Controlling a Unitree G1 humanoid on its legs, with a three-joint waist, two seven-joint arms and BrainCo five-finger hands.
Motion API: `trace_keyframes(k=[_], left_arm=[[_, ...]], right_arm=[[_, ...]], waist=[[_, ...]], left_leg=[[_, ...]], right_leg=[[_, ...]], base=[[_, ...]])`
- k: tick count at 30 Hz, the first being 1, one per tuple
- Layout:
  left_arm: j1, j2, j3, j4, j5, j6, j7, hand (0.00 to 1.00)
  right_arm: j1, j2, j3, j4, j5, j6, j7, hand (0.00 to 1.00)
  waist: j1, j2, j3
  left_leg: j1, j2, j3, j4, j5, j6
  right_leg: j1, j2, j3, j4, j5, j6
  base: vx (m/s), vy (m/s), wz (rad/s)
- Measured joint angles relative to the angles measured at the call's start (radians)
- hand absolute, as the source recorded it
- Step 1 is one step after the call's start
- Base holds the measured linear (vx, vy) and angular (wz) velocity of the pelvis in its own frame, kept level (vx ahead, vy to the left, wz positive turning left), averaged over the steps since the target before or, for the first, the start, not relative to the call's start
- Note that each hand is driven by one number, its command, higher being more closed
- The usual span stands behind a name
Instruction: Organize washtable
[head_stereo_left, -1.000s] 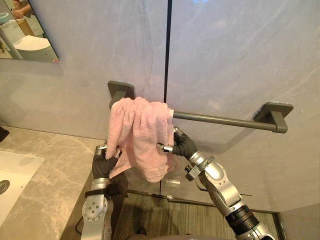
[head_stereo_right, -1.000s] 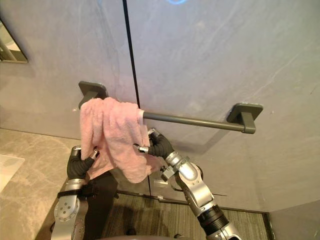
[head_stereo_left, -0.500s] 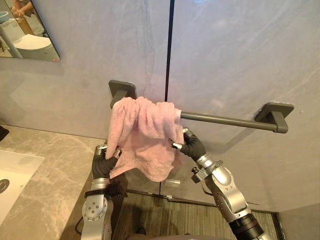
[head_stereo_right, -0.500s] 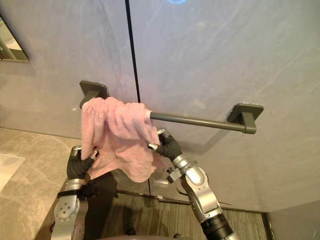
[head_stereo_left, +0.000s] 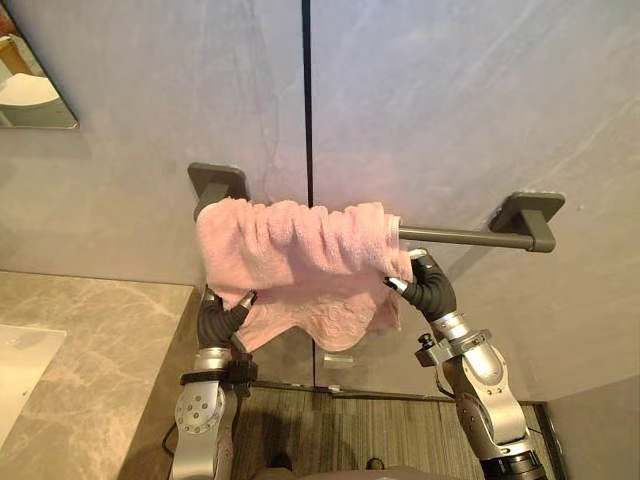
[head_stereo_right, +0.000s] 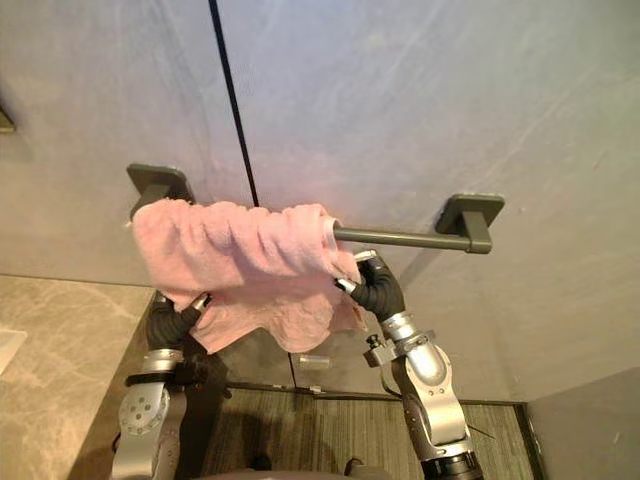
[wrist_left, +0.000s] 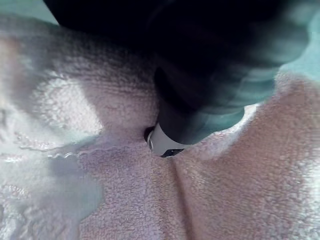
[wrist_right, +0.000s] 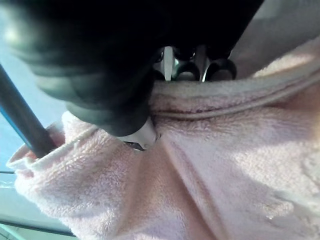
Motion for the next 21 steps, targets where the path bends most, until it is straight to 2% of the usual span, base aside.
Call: trace_keyframes(k=[4,6,21], left_arm=[[-0.022,-0.005,-0.022,-0.004,0.000,0.000,-0.002,1.00],[-0.031,-0.005,-0.022,-0.004,-0.002,0.000,-0.015,1.00],[-0.059,-0.024,-0.032,0.021,-0.045,0.001,-0.042,1.00]], right_arm=[[0.009,0.001,-0.033,-0.021,-0.003,-0.005,-0.010,1.00],[0.009,0.001,-0.049,-0.021,-0.004,-0.005,-0.010,1.00],[0.026,0.011,-0.099,0.015,-0.013,-0.006,-0.012,1.00]], waist=[[-0.009,0.000,0.000],[-0.024,0.001,0.000],[-0.050,0.025,0.008]], left_leg=[[0.000,-0.001,0.008,0.000,-0.002,0.002],[0.001,-0.001,0.014,0.000,-0.004,0.002],[0.009,-0.002,0.027,0.000,-0.013,0.004]], right_leg=[[-0.005,0.000,0.008,0.000,0.002,0.001],[-0.007,0.000,0.014,0.000,0.003,0.002],[-0.006,0.000,0.028,0.000,0.003,0.004]], base=[[-0.02,0.002,-0.07],[-0.01,-0.001,-0.08],[0.00,0.001,-0.03]])
